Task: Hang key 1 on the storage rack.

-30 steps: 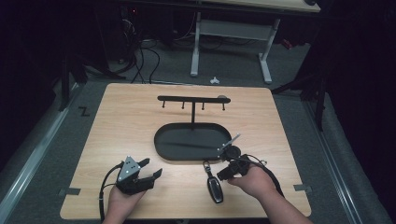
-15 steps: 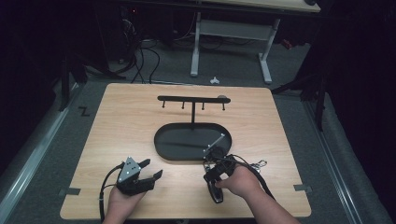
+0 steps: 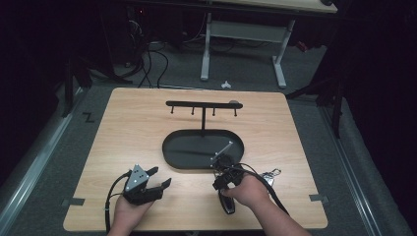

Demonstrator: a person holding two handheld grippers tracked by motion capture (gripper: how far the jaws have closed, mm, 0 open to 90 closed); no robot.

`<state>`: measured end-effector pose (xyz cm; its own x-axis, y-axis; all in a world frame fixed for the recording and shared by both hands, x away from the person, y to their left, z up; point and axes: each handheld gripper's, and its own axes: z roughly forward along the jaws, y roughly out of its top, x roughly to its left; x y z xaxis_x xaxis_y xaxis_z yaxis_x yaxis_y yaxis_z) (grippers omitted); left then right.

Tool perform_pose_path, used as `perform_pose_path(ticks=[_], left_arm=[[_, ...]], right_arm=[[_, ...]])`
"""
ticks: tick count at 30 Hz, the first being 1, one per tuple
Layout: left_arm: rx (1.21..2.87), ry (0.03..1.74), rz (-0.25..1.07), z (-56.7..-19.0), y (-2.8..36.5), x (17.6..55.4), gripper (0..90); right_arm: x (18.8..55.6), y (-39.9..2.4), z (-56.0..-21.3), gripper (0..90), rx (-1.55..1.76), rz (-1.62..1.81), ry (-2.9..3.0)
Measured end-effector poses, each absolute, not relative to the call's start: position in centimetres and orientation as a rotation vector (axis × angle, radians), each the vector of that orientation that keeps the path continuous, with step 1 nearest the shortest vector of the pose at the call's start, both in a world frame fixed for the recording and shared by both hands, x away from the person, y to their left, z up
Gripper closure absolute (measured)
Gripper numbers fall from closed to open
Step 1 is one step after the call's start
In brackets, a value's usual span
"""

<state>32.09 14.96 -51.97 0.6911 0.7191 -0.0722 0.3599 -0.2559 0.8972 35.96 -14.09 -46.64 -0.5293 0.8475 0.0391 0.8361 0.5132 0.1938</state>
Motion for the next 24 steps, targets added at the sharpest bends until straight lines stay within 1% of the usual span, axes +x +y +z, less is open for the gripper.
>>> perform_pose_path(ticks=[4,7,10,18,21,24], left_arm=[[1.867,0.84,0.433,-51.9,15.0,32.1,34.2],[1.881,0.832,0.426,-52.0,14.8,32.1,34.3],[1.886,0.827,0.421,-52.0,14.8,32.1,34.4],[1.891,0.825,0.416,-52.1,14.7,32.2,34.5],[1.889,0.824,0.417,-52.1,14.8,32.2,34.5],[1.89,0.823,0.417,-52.1,14.8,32.2,34.5]], right_arm=[[36.2,-14.0,-47.2,57.5,1.562,0.28,2.653],[36.5,-14.1,-47.7,64.0,1.598,0.261,2.646],[36.8,-14.1,-48.0,66.1,1.669,0.251,2.649],[37.3,-13.9,-48.7,70.2,1.663,0.186,2.662],[37.1,-13.8,-48.9,76.7,1.626,0.154,2.666],[37.0,-13.8,-48.9,79.2,1.58,0.138,2.685]])
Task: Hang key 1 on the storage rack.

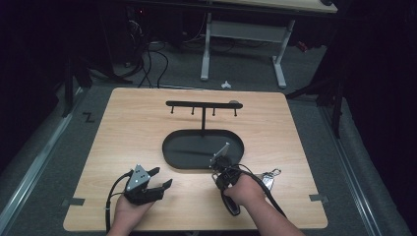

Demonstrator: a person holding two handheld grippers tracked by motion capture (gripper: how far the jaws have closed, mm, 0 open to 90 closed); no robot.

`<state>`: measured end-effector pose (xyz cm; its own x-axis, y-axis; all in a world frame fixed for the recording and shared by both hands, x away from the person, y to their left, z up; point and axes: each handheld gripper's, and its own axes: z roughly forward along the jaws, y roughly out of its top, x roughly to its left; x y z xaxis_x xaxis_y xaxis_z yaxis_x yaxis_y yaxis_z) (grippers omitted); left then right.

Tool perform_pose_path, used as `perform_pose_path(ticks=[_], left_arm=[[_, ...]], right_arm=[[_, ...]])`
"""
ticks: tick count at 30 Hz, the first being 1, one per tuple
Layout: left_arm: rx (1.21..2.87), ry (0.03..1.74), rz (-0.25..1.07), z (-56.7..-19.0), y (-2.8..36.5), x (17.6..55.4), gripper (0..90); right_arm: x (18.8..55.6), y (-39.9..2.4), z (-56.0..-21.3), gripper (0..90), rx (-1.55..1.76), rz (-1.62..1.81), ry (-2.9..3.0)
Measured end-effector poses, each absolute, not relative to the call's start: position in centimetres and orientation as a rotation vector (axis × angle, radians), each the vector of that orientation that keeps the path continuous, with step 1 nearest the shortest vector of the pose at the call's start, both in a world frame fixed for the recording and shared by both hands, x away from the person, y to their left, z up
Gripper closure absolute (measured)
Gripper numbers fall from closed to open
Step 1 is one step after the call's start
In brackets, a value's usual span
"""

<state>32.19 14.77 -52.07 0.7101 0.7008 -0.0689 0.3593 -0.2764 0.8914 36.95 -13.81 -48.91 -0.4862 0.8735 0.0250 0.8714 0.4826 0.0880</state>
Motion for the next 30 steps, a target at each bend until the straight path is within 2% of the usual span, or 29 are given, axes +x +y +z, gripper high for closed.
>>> perform_pose_path(ticks=[11,17,23,25,30], left_arm=[[1.895,0.823,0.414,-52.13,14.62,32.18,34.7],[1.898,0.822,0.414,-52.13,14.68,32.18,34.7],[1.896,0.822,0.41,-52.17,14.64,32.23,34.7],[1.897,0.82,0.409,-52.17,14.62,32.23,34.7],[1.894,0.817,0.404,-52.17,14.52,32.12,34.8]], right_arm=[[36.53,-13.34,-48.9,79.3,1.446,0.016,2.768],[36.85,-13.26,-48.89,72.6,1.441,-0.035,2.778],[36.88,-13.39,-48.91,73.6,1.437,-0.038,2.797],[36.91,-13.31,-48.92,78.3,1.438,-0.044,2.806],[36.84,-13.27,-48.92,79.7,1.416,-0.037,2.815]])
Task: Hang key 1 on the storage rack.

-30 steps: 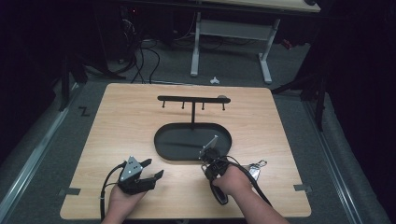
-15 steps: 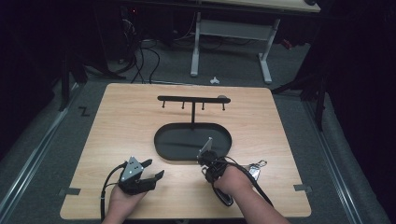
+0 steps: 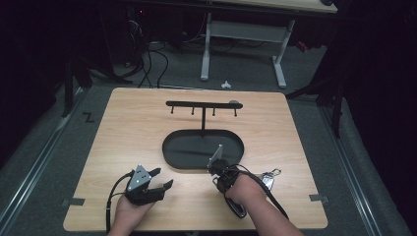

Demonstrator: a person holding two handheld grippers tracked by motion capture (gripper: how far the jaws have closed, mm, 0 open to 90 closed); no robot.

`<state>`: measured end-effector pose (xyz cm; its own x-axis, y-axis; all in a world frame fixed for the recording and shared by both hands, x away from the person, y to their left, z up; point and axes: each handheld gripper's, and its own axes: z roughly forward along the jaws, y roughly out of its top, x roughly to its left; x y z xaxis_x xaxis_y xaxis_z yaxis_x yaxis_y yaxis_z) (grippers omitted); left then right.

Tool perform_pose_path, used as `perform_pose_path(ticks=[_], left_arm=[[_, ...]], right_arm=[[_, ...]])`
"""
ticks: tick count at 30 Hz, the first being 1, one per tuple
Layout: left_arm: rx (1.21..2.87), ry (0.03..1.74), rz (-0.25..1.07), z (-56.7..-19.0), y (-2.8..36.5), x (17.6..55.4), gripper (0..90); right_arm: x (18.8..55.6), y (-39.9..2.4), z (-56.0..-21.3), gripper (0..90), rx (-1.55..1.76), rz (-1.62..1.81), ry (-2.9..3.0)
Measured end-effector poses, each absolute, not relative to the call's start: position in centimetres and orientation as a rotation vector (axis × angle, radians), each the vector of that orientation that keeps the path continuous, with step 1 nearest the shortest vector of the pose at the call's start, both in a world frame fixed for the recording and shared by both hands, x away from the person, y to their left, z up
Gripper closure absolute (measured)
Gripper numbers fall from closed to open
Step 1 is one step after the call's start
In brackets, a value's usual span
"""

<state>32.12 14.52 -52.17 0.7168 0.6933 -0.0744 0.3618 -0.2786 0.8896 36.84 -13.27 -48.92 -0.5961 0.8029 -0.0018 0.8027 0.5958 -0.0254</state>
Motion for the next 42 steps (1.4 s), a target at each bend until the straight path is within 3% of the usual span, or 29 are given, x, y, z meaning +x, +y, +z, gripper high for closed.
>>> perform_pose_path(ticks=[16,31,42], left_arm=[[1.893,0.784,0.401,-52.1,14.2,31.9,34.7],[1.898,0.783,0.411,-52.1,14.4,32.0,34.7],[1.895,0.785,0.409,-52.1,14.5,32.0,34.7]], right_arm=[[36.1,-13.9,-48.7,80.7,-1.374,-0.074,-2.872],[35.1,-16.7,-42.7,80.6,-1.467,-0.267,-2.848],[35.7,-17.0,-40.5,80.8,-1.494,-0.342,-2.869]])
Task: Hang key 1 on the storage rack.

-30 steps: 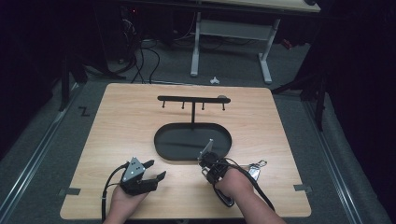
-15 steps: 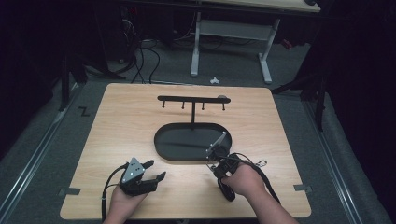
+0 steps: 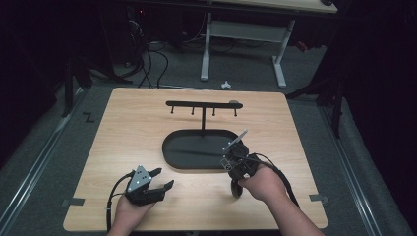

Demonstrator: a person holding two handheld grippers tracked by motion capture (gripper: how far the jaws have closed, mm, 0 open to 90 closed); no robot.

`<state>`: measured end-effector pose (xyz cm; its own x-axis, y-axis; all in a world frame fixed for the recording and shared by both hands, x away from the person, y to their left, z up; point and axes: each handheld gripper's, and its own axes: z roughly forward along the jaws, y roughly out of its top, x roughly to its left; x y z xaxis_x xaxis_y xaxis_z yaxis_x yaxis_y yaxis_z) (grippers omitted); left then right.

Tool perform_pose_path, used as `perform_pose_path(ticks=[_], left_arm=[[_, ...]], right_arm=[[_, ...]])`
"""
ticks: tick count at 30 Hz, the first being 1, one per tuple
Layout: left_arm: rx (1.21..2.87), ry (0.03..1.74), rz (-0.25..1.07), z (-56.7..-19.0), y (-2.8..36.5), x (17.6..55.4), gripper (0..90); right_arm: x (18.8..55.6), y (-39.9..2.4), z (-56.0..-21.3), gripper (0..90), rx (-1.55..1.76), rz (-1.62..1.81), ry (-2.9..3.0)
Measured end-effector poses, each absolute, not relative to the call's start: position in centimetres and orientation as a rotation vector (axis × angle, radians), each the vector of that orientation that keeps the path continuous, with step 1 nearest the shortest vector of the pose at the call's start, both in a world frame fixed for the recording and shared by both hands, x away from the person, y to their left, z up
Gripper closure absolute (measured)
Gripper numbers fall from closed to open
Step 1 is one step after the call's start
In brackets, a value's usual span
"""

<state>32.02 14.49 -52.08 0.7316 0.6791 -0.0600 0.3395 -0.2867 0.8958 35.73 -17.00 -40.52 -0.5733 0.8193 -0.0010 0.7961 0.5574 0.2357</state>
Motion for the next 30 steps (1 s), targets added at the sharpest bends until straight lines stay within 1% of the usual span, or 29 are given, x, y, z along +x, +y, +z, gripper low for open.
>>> perform_pose_path(ticks=[13,18,30], left_arm=[[1.898,0.779,0.411,-52.1,14.5,32.0,34.7],[1.9,0.776,0.409,-52.1,14.4,31.9,34.7],[1.898,0.775,0.409,-52.1,14.4,32.0,34.7]], right_arm=[[37.2,-18.1,-36.5,80.7,1.415,0.405,2.582],[38.1,-18.0,-35.8,80.7,1.422,0.424,2.553],[40.7,-16.8,-35.3,80.7,1.445,0.482,2.522]])
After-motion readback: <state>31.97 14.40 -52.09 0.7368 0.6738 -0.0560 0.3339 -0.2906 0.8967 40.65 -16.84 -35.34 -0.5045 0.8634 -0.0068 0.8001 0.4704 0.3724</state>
